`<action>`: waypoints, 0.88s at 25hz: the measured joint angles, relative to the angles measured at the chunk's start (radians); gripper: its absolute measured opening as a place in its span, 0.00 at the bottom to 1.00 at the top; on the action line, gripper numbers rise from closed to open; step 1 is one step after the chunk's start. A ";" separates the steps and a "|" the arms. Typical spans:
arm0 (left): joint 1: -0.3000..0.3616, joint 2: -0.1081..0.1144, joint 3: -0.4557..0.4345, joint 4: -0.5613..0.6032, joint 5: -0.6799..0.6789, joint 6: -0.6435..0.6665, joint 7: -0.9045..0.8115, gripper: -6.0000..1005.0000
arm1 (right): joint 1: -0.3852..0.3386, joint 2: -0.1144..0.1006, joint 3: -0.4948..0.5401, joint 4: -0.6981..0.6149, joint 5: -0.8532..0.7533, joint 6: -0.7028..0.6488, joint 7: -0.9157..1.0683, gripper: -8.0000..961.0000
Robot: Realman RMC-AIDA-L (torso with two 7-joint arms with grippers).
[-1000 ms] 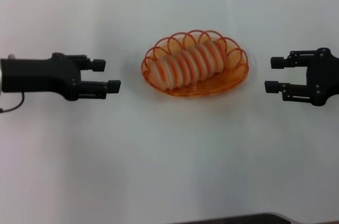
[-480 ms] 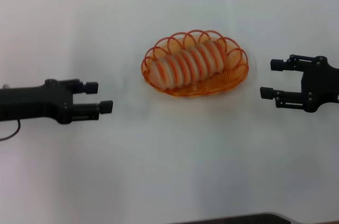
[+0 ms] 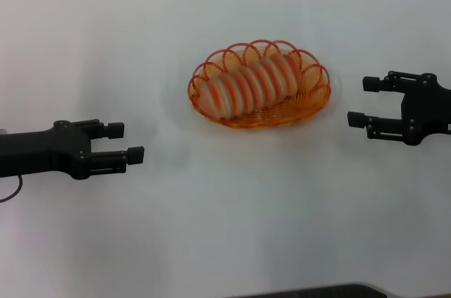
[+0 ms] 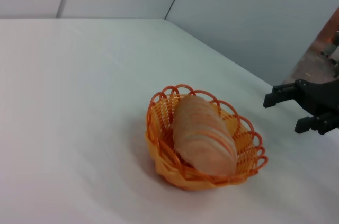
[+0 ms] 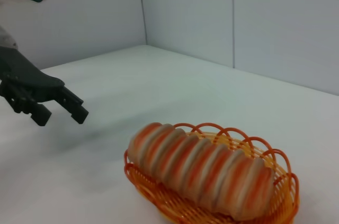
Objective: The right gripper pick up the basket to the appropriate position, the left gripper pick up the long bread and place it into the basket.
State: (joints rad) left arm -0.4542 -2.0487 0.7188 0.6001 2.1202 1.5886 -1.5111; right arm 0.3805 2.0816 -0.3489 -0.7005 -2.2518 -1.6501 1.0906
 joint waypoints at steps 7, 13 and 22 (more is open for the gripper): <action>0.004 -0.005 0.001 -0.011 -0.001 0.011 0.084 0.77 | 0.008 -0.001 0.015 0.003 0.007 0.001 0.004 0.80; 0.006 -0.033 -0.001 -0.011 0.001 0.025 0.280 0.77 | 0.021 -0.002 0.011 0.009 0.014 -0.007 0.007 0.80; 0.006 -0.037 -0.004 -0.011 -0.003 0.028 0.311 0.77 | 0.024 -0.001 0.013 0.013 0.014 -0.011 0.007 0.80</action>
State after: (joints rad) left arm -0.4483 -2.0859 0.7146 0.5895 2.1176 1.6167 -1.1997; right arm 0.4042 2.0808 -0.3364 -0.6872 -2.2380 -1.6614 1.0978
